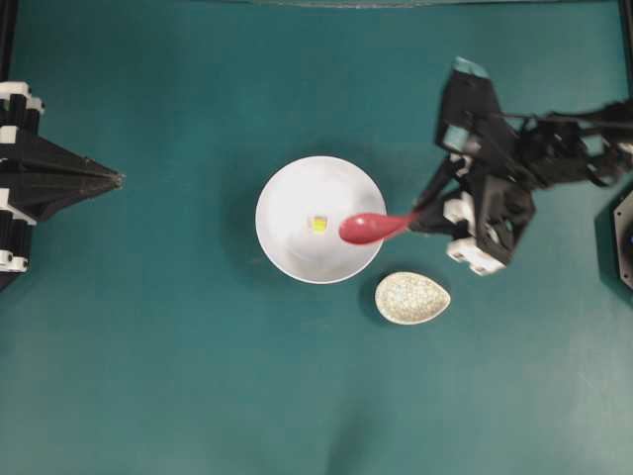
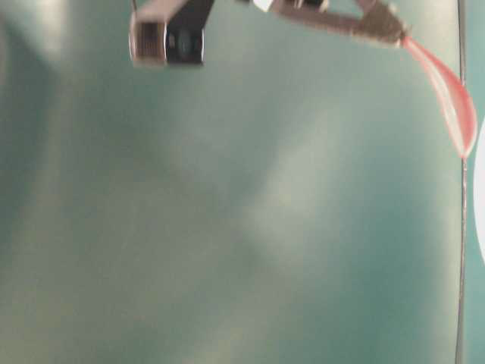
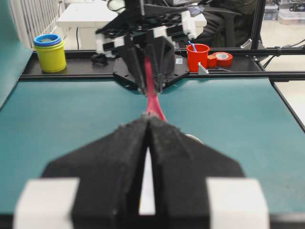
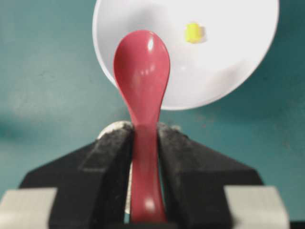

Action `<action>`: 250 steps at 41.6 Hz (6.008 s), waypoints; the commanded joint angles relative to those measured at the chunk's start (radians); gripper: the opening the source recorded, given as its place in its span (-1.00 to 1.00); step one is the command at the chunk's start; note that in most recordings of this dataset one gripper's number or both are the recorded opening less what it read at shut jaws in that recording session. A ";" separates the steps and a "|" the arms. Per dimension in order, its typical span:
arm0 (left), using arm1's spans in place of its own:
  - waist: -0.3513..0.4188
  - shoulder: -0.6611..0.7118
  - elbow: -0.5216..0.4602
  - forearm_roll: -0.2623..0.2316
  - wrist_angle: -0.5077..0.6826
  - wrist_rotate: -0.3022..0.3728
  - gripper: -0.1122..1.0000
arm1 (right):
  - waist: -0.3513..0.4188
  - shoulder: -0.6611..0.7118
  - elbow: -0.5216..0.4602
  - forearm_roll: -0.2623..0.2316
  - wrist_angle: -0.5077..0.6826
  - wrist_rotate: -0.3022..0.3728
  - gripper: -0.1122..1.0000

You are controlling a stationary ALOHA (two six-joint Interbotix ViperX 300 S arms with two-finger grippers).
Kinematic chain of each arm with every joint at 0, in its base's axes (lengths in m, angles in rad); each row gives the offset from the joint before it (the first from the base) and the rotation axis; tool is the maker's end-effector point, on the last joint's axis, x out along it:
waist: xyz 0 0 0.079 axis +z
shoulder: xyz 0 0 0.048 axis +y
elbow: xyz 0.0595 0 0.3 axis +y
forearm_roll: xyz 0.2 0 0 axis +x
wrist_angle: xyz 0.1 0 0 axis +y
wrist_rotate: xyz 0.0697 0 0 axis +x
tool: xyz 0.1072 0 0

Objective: Scoop the yellow hexagonal prism block from the bowl with a spoon using the right arm.
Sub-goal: 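Lift the red spoon and carry it over the white bowl, then lower the spoon bowl into the white bowl beside the yellow block, then slide the spoon under the yellow block inside the bowl, then raise the spoon carrying the yellow block up out of the bowl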

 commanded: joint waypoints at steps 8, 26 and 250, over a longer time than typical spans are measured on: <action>0.014 0.009 -0.017 0.003 -0.005 0.000 -0.79 | -0.028 0.103 -0.167 -0.075 0.167 0.048 -0.39; 0.015 0.008 -0.017 0.002 -0.005 0.000 -0.79 | -0.025 0.212 -0.282 -0.189 0.262 0.158 -0.39; 0.014 -0.002 -0.018 0.003 -0.005 -0.002 -0.79 | 0.020 0.313 -0.341 -0.279 -0.018 0.227 -0.39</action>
